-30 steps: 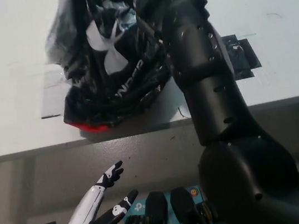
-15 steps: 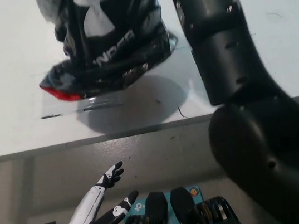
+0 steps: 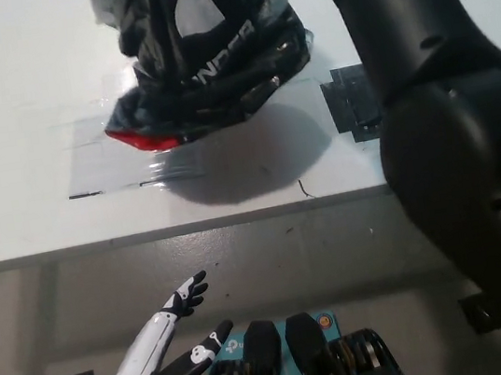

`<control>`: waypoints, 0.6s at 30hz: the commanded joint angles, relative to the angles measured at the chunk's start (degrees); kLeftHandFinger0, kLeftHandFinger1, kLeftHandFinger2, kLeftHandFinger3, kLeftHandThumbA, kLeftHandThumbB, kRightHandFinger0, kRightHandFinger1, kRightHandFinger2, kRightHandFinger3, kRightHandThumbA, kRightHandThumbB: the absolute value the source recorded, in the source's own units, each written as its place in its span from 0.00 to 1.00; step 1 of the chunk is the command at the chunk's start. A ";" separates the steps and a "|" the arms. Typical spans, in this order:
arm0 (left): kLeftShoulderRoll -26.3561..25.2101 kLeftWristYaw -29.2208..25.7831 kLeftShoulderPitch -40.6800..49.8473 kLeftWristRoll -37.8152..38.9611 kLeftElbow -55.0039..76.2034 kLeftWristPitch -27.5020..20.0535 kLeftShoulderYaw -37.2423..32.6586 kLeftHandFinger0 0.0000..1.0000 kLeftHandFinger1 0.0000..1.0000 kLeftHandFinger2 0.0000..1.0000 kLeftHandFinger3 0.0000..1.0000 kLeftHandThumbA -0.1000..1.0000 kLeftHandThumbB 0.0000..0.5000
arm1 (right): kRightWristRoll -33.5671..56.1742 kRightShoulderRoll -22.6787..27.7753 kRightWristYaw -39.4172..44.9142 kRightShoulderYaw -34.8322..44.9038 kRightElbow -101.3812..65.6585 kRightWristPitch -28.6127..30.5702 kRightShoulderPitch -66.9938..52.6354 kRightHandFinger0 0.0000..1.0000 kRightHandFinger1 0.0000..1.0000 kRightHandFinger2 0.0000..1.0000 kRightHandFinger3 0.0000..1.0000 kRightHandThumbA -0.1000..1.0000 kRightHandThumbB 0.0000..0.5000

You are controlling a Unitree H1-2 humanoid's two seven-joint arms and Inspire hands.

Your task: The robot uses its right hand to pick up a bag of coffee beans and puts it in the black plastic bag, then the robot grabs the top of the bag and lifts it.

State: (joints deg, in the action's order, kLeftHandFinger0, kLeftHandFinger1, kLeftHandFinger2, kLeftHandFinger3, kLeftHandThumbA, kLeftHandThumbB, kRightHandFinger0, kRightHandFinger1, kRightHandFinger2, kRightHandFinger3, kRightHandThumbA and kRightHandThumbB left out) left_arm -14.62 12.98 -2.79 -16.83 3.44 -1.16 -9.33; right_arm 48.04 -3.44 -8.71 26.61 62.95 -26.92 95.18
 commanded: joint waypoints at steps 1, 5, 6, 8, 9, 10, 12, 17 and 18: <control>-0.08 -0.57 0.13 0.10 1.58 -2.04 -0.44 0.95 0.93 0.99 1.00 0.77 0.27 | -3.32 3.69 6.12 -1.65 3.85 4.94 14.10 0.00 0.09 0.53 0.63 0.00 0.21; -0.28 -0.53 0.21 -0.10 1.94 -2.03 -0.51 0.94 0.92 0.99 1.00 0.77 0.27 | -5.29 3.49 7.71 -2.52 6.48 6.80 12.11 0.00 0.09 0.56 0.71 0.00 0.14; -0.27 -0.50 0.24 -0.08 1.96 -2.05 -0.54 0.94 0.92 0.99 1.00 0.77 0.27 | -5.77 3.43 8.17 -2.86 6.99 7.27 11.42 0.00 0.10 0.58 0.75 0.00 0.13; -0.22 -0.56 0.25 0.01 1.93 -2.35 -0.60 0.94 0.92 0.98 1.00 0.77 0.26 | -7.15 3.22 9.95 -3.81 8.45 8.55 9.09 0.00 0.15 0.62 0.82 0.00 0.14; -0.23 -0.48 0.28 0.06 2.02 -2.17 -0.63 0.94 0.92 0.98 1.00 0.77 0.26 | -7.51 2.99 10.55 -3.99 9.03 9.19 7.75 0.00 0.16 0.62 0.82 0.00 0.17; -0.21 -0.34 0.20 0.30 2.03 -2.04 -0.62 0.94 0.92 0.98 1.00 0.77 0.27 | -7.93 2.83 11.11 -4.22 9.83 10.01 6.46 0.00 0.18 0.62 0.79 0.00 0.19; -0.18 -0.33 0.03 0.53 1.89 -2.33 -0.64 0.93 0.91 0.97 1.00 0.76 0.26 | -8.73 2.74 11.67 -4.64 10.73 10.91 5.14 0.00 0.18 0.62 0.80 0.00 0.20; -0.51 0.19 -0.11 0.45 2.71 -1.63 -0.84 0.93 0.91 0.96 1.00 0.75 0.24 | -12.32 2.76 14.60 -7.06 13.47 14.99 -0.98 0.00 0.14 0.54 0.75 0.00 0.27; -0.50 0.17 -0.15 0.52 2.59 -1.84 -0.87 0.93 0.91 0.96 1.00 0.75 0.24 | -12.63 2.95 14.83 -7.28 13.70 15.05 -1.45 0.00 0.14 0.54 0.75 0.00 0.27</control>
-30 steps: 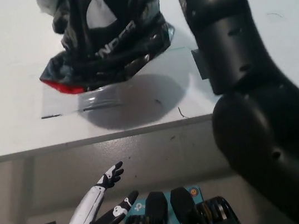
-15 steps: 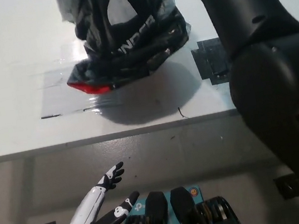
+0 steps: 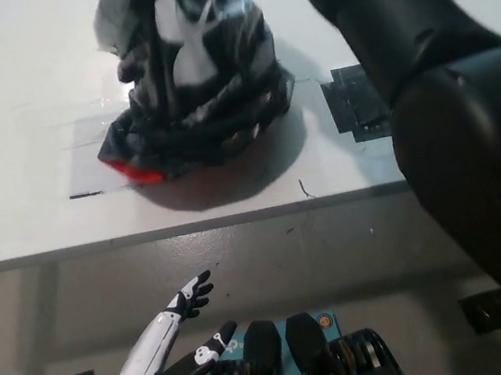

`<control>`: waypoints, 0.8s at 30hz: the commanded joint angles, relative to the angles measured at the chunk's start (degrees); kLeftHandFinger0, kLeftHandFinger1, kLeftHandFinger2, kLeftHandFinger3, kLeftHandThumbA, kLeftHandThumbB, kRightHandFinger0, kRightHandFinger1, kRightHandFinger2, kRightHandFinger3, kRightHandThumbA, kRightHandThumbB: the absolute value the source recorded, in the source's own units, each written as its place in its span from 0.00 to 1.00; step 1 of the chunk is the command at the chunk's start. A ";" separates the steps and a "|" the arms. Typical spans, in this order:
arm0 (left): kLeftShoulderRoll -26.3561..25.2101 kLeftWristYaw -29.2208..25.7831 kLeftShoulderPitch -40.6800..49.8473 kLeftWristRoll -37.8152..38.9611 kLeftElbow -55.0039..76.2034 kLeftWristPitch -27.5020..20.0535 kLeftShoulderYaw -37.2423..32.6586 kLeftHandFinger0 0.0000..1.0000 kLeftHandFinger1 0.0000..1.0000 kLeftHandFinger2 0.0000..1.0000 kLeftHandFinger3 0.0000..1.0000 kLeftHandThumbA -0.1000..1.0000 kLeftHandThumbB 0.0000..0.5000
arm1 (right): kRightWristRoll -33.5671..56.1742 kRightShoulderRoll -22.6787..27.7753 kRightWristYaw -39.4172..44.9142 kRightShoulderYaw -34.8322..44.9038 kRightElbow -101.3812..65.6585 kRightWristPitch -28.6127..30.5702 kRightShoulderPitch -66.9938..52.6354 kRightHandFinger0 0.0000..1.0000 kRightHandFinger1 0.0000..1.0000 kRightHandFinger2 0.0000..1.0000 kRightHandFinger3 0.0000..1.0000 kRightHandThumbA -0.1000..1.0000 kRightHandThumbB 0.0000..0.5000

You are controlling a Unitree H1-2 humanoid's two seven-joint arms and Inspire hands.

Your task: The robot uses its right hand to pick up a bag of coffee beans and puts it in the black plastic bag, then the robot grabs the top of the bag and lifts it.

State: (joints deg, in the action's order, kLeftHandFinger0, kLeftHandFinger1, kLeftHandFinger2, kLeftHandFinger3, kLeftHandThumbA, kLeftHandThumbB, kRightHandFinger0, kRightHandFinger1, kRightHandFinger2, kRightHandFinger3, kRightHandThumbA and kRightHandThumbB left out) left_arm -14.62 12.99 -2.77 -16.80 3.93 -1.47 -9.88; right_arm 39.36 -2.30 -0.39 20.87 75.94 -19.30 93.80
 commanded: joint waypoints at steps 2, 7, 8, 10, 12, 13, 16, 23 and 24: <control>-0.53 0.20 -0.33 0.72 1.97 -1.70 -0.29 0.93 0.90 0.95 1.00 0.74 0.24 | -4.66 2.19 7.45 -1.97 1.15 7.82 -0.65 0.00 0.11 0.52 0.69 0.00 0.29; -0.66 0.14 -0.85 0.52 1.75 -1.96 -0.39 0.93 0.91 0.96 1.00 0.74 0.26 | -6.64 3.05 10.24 -3.11 1.43 9.55 -2.40 0.00 0.05 0.43 0.64 0.00 0.28; -0.56 -0.12 -0.93 0.03 1.88 -1.72 -0.44 0.91 0.90 0.96 1.00 0.75 0.28 | -9.28 3.58 10.62 -5.34 0.96 10.54 -4.49 0.00 0.09 0.44 0.61 0.00 0.29; -0.50 -0.22 -0.79 -0.22 2.08 -1.74 -0.57 0.89 0.88 0.95 1.00 0.75 0.28 | -11.04 3.84 10.31 -6.93 0.89 10.86 -5.92 0.00 0.10 0.44 0.57 0.00 0.23; -0.50 0.07 -0.36 0.15 2.34 -1.43 -0.63 0.89 0.88 0.95 1.00 0.74 0.27 | -11.91 4.09 10.35 -7.90 0.97 10.45 -7.58 0.00 0.14 0.46 0.56 0.00 0.26; -0.54 0.34 0.00 0.44 2.63 -1.15 -0.69 0.88 0.89 0.95 1.00 0.71 0.23 | -13.32 4.36 10.43 -9.36 1.10 10.74 -9.39 0.00 0.16 0.50 0.59 0.00 0.21; -0.59 0.12 0.52 0.27 2.42 -1.78 -0.91 0.88 0.88 0.95 1.00 0.72 0.25 | -19.52 5.57 10.29 -15.77 0.85 10.78 -13.47 0.00 0.26 0.59 0.64 0.00 0.26; -0.62 -0.35 1.42 -0.96 2.72 -2.09 -1.59 0.88 0.87 0.94 1.00 0.74 0.25 | -30.36 8.98 12.67 -30.30 -1.47 5.14 -15.39 0.75 0.90 1.00 1.00 0.46 0.47; -0.62 -0.38 1.40 -1.03 2.59 -2.11 -1.67 0.89 0.88 0.95 1.00 0.74 0.26 | -33.66 10.12 16.79 -34.87 -2.40 4.44 -15.12 1.00 1.00 1.00 1.00 0.79 0.64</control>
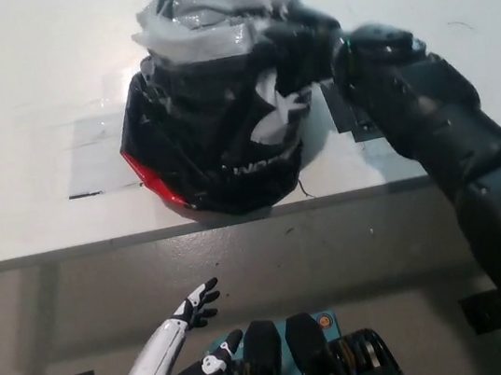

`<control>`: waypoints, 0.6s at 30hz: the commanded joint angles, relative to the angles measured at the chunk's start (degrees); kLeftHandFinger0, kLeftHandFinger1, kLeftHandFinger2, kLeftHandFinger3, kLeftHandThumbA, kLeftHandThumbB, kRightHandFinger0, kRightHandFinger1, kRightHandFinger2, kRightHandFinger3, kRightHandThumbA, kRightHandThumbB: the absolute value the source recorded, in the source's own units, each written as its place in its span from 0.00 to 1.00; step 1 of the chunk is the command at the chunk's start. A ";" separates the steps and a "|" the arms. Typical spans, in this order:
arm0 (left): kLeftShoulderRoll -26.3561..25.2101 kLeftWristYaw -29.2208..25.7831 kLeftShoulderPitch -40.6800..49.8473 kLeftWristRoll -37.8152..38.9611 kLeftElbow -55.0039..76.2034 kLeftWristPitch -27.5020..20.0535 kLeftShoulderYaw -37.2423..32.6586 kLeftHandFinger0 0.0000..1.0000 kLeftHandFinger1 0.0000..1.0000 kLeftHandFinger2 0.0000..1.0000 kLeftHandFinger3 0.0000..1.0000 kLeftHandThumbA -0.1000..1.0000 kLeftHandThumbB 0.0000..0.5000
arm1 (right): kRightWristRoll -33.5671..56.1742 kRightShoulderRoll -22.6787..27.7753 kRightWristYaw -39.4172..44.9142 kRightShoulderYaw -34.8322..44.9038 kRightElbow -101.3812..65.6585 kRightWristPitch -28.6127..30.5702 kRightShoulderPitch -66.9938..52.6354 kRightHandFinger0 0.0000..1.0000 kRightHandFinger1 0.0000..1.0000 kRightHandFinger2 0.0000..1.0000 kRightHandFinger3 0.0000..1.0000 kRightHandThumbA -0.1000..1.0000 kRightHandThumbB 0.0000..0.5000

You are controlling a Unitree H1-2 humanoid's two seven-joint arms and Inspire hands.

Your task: The robot uses its right hand to pick up a bag of coffee beans and puts it in the black plastic bag, then the robot grabs the top of the bag and lifts it.

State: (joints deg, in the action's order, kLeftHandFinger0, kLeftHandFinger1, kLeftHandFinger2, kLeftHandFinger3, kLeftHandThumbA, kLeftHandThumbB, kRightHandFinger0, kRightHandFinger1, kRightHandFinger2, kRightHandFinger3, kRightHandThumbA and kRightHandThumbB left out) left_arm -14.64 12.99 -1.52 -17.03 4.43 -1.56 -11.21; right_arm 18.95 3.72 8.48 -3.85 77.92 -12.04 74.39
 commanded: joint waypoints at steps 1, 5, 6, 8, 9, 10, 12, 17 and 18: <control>-0.65 -0.44 0.12 -1.06 2.03 -1.97 -0.46 0.89 0.88 0.95 1.00 0.75 0.27 | -17.93 5.56 13.07 -16.06 -5.64 -1.55 4.49 1.00 1.00 1.00 1.00 0.92 0.71; -0.69 -0.75 1.21 -1.57 2.42 -2.04 -0.80 0.89 0.86 0.93 1.00 0.75 0.27 | -21.59 7.02 15.40 -23.08 -8.91 -0.95 3.57 1.00 1.00 1.00 1.00 0.90 0.99; -0.69 -0.76 1.02 -1.57 2.24 -2.10 -0.81 0.88 0.86 0.93 1.00 0.76 0.28 | -22.22 7.42 15.53 -24.42 -9.70 -1.37 3.63 1.00 1.00 1.00 1.00 0.93 1.00; -0.74 -0.76 0.76 -1.55 1.96 -2.26 -0.79 0.88 0.86 0.92 1.00 0.76 0.27 | -22.21 7.86 15.74 -25.55 -10.63 -1.93 3.74 1.00 1.00 1.00 1.00 0.93 1.00; -0.76 -0.74 0.75 -1.53 1.94 -2.30 -0.78 0.88 0.86 0.92 1.00 0.76 0.27 | -22.01 7.94 15.76 -25.71 -10.91 -2.23 3.71 1.00 1.00 1.00 1.00 0.93 1.00; -0.73 -0.72 0.77 -1.50 2.01 -2.23 -0.77 0.88 0.86 0.92 1.00 0.76 0.27 | -21.47 8.00 15.37 -25.46 -11.60 -3.26 3.68 1.00 1.00 1.00 1.00 0.89 1.00; -0.67 -0.59 0.83 -1.32 2.37 -1.76 -0.59 0.88 0.85 0.92 1.00 0.75 0.25 | -20.80 8.21 14.88 -25.33 -13.31 -5.45 3.79 1.00 1.00 1.00 1.00 0.89 1.00; -0.70 -0.46 0.44 -1.21 2.39 -1.33 -0.38 0.88 0.86 0.92 1.00 0.75 0.26 | -22.86 9.14 17.46 -26.73 -14.27 -5.30 5.32 1.00 1.00 1.00 1.00 0.95 1.00; -0.74 -0.50 0.34 -1.24 2.33 -1.47 -0.35 0.88 0.86 0.92 1.00 0.75 0.25 | -23.68 9.38 18.27 -27.18 -14.47 -5.12 5.85 1.00 1.00 1.00 1.00 0.97 1.00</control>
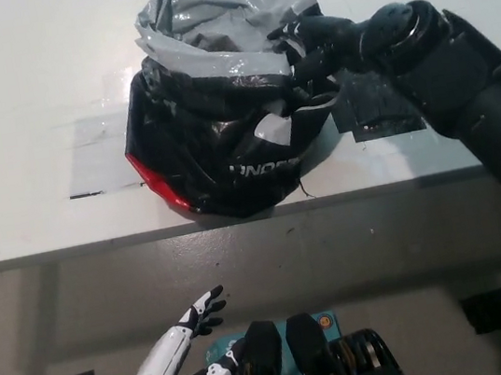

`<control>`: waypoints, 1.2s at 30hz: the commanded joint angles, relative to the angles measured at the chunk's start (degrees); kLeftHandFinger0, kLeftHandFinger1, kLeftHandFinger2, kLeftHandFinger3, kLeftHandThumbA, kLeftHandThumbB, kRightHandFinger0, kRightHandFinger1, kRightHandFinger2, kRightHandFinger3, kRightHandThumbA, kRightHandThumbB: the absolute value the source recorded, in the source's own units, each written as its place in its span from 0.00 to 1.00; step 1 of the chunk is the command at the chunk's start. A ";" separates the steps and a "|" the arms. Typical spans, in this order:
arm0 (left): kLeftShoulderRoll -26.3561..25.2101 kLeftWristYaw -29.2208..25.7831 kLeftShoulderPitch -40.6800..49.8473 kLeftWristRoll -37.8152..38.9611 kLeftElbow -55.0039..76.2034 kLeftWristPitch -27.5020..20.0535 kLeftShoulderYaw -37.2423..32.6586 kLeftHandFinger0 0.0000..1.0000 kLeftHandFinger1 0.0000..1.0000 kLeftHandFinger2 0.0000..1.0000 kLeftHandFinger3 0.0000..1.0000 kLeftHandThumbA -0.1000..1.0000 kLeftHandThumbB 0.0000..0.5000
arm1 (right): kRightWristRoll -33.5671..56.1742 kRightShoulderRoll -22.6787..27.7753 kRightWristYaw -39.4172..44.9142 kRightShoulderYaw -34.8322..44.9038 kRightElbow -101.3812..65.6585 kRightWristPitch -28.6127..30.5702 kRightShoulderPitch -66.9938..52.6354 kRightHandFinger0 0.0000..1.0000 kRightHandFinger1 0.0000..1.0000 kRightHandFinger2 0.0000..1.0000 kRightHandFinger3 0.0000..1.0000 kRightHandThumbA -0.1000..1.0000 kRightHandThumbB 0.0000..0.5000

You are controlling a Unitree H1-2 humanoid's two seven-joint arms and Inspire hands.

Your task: The robot uses its right hand to pick up a bag of coffee beans and puts it in the black plastic bag, then the robot grabs the top of the bag and lifts it.

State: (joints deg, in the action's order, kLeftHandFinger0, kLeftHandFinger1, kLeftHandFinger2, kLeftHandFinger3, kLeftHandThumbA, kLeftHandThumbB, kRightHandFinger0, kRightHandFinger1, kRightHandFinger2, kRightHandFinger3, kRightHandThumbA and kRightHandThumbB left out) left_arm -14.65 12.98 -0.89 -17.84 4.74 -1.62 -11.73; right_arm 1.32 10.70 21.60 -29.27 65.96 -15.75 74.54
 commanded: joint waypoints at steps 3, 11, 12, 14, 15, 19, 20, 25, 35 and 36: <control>-0.74 -0.78 -0.61 -0.66 1.59 -1.92 0.22 0.87 0.85 0.91 1.00 0.75 0.27 | -6.16 3.80 12.27 -2.49 -3.31 0.43 7.82 1.00 1.00 1.00 1.00 1.00 0.77; -0.71 -0.61 -1.53 -0.67 1.17 -1.70 0.26 0.86 0.84 0.91 1.00 0.72 0.23 | -5.42 6.63 20.18 -0.84 -7.19 -3.91 10.91 1.00 1.00 1.00 1.00 1.00 0.68; -0.72 -0.54 -1.62 -0.57 1.09 -1.71 0.27 0.86 0.84 0.91 1.00 0.72 0.23 | -5.22 6.82 20.48 -0.42 -7.51 -4.20 11.00 1.00 1.00 1.00 1.00 1.00 0.66; -0.71 -0.17 -1.80 0.24 0.99 -1.43 0.48 0.86 0.84 0.92 1.00 0.72 0.26 | -5.77 7.80 21.57 -0.41 -9.06 -7.24 11.72 1.00 1.00 1.00 1.00 1.00 0.82; -0.70 -0.10 -1.84 0.40 0.99 -1.25 0.55 0.86 0.85 0.92 1.00 0.72 0.26 | -5.97 8.04 21.89 -0.44 -9.56 -7.79 11.86 1.00 1.00 1.00 1.00 1.00 0.81; -0.92 -0.08 -2.31 -0.29 1.03 -0.70 0.47 0.86 0.85 0.92 1.00 0.69 0.20 | -9.01 9.61 22.67 -1.40 -12.84 -11.12 12.70 1.00 1.00 1.00 1.00 1.00 0.91; -0.97 -0.01 -2.35 -0.31 1.07 -0.57 0.45 0.86 0.85 0.92 1.00 0.69 0.20 | -9.56 9.81 23.31 -1.72 -12.81 -11.17 12.98 1.00 1.00 1.00 1.00 1.00 0.94; -1.11 0.11 -2.79 0.11 0.77 -0.79 0.50 0.86 0.84 0.92 1.00 0.69 0.23 | -11.98 11.59 27.26 -3.70 -15.37 -11.17 13.82 1.00 1.00 1.00 1.00 1.00 0.89; -1.06 0.14 -3.19 -0.01 0.94 -0.33 0.42 0.86 0.85 0.93 1.00 0.69 0.24 | -13.71 13.84 32.14 -4.05 -19.90 -11.17 14.12 1.00 1.00 1.00 1.00 1.00 0.85; -1.03 0.11 -3.14 -0.02 0.94 -0.37 0.40 0.86 0.85 0.93 1.00 0.69 0.24 | -13.75 14.04 32.69 -4.04 -20.29 -11.17 14.06 1.00 1.00 1.00 1.00 1.00 0.85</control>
State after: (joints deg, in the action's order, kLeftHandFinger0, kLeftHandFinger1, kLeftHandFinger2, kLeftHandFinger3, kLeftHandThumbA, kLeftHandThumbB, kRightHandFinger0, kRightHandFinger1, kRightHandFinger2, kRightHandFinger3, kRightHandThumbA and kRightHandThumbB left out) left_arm -14.84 13.00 -3.15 -17.87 4.65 -1.38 -11.57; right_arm -10.25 22.66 50.08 -33.19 48.52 -26.18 83.52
